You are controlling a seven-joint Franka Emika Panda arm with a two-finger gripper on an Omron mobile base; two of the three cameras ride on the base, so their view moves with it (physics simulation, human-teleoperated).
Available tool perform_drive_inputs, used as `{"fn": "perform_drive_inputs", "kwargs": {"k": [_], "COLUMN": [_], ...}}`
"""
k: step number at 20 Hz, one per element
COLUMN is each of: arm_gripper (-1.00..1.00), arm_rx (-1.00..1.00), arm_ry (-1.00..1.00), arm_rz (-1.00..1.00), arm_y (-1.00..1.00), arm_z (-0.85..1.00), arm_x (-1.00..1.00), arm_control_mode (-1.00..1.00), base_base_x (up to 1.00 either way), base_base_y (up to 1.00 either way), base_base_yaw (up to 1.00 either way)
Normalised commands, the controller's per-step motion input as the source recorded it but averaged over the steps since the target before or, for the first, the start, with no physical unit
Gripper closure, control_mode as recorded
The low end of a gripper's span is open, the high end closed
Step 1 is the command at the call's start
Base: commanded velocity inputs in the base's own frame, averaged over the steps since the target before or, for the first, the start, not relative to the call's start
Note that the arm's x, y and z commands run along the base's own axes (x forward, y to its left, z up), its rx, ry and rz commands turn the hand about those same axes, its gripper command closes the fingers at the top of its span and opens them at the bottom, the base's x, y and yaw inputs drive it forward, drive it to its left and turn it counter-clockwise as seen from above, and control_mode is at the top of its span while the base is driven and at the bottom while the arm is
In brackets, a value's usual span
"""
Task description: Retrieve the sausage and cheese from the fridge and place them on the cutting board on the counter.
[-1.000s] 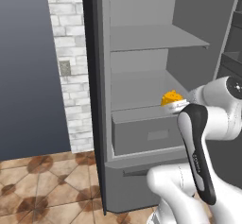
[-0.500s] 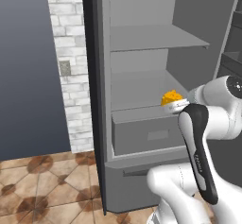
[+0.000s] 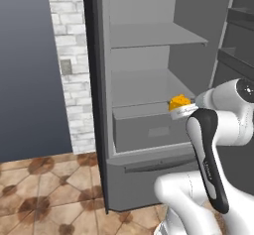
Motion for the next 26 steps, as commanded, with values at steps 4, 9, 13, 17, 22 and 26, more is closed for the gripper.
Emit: {"fn": "perform_drive_inputs", "kwargs": {"k": [4, 9, 13, 17, 22, 26], "arm_gripper": [1.0, 1.0, 1.0, 1.0, 1.0, 1.0], "arm_rx": [0.0, 0.0, 0.0, 0.0, 0.0, 0.0], "arm_ry": [0.0, 0.0, 0.0, 0.0, 0.0, 0.0], "arm_rz": [0.0, 0.0, 0.0, 0.0, 0.0, 0.0], "arm_y": [0.0, 0.0, 0.0, 0.0, 0.0, 0.0], "arm_z": [0.0, 0.0, 0.0, 0.0, 0.0, 0.0], "arm_x": [0.0, 0.0, 0.0, 0.0, 0.0, 0.0], "arm_control_mode": [1.0, 1.0, 1.0, 1.0, 1.0, 1.0], "base_base_x": [-0.94, -0.94, -0.94, -0.94, -0.92, -0.67], "base_base_y": [0.03, 0.08, 0.1, 0.13, 0.2, 0.22], "base_base_yaw": [-0.05, -0.07, -0.08, -0.11, -0.21, -0.56]}}
